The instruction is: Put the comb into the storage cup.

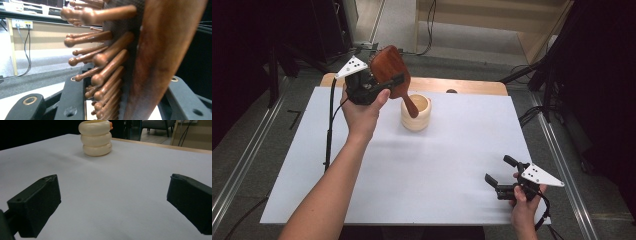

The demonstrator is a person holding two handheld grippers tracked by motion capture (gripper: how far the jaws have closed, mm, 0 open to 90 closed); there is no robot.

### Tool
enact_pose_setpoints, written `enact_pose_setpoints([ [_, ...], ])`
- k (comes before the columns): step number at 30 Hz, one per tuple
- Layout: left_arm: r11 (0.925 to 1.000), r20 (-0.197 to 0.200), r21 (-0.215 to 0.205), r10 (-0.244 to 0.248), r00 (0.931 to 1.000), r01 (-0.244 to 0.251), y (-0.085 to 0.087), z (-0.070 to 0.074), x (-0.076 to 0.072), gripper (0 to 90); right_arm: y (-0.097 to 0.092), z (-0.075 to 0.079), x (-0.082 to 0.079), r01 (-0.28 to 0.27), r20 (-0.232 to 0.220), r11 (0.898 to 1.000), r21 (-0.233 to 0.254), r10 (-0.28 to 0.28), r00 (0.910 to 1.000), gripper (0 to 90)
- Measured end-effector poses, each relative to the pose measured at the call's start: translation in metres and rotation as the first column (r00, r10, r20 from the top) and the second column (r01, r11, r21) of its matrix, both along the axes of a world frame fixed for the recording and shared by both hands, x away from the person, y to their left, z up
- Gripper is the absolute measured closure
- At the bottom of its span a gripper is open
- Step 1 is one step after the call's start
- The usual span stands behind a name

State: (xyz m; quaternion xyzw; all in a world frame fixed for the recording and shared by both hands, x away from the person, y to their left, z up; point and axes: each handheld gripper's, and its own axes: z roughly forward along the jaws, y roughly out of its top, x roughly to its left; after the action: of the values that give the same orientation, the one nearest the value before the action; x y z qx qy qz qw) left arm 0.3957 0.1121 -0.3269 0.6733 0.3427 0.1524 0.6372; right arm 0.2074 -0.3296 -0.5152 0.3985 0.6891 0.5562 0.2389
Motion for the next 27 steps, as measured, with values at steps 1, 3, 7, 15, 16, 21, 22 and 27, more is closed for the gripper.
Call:
enact_pose_setpoints([
  [1,1.0000,0.000,0.000,0.003,1.0000,-0.003,0.000,-0.001,0.002,56.9,0.000,0.000,0.000,0.000,0.000,1.000,0.001,0.000,1.0000,0.0],
  [3,1.0000,0.001,0.001,0.004,1.0000,-0.004,-0.001,-0.003,0.004,56.9,-0.001,0.000,0.000,-0.002,0.002,1.000,0.003,0.002,1.0000,0.0],
  [7,0.9999,-0.002,-0.009,0.010,1.0000,-0.010,-0.002,-0.005,0.011,56.9,-0.001,0.000,0.000,-0.002,-0.001,1.000,0.011,0.002,1.0000,0.0],
  [15,0.9996,0.006,-0.013,0.027,0.9996,-0.027,-0.005,-0.006,0.021,56.9,0.000,-0.001,0.001,-0.002,-0.001,1.000,0.007,0.002,1.0000,0.0],
  [16,0.9995,0.005,-0.011,0.031,0.9995,-0.031,-0.005,-0.006,0.022,56.9,-0.001,-0.001,0.001,-0.002,0.000,1.000,0.007,0.002,1.0000,0.0],
  [21,0.9986,-0.002,-0.023,0.049,0.9988,-0.049,-0.006,-0.011,0.028,56.8,-0.001,0.000,0.000,0.000,-0.002,1.000,0.012,0.000,1.0000,0.0],
  [22,0.9984,-0.002,-0.023,0.051,0.9987,-0.051,-0.006,-0.012,0.030,56.9,-0.001,0.000,0.000,0.000,-0.002,1.000,0.013,0.000,1.0000,0.0],
  [27,0.9980,-0.006,-0.019,0.060,0.9982,-0.060,-0.008,-0.017,0.035,56.8,-0.001,0.000,0.000,-0.002,0.002,1.000,0.011,0.002,1.0000,0.0],
])
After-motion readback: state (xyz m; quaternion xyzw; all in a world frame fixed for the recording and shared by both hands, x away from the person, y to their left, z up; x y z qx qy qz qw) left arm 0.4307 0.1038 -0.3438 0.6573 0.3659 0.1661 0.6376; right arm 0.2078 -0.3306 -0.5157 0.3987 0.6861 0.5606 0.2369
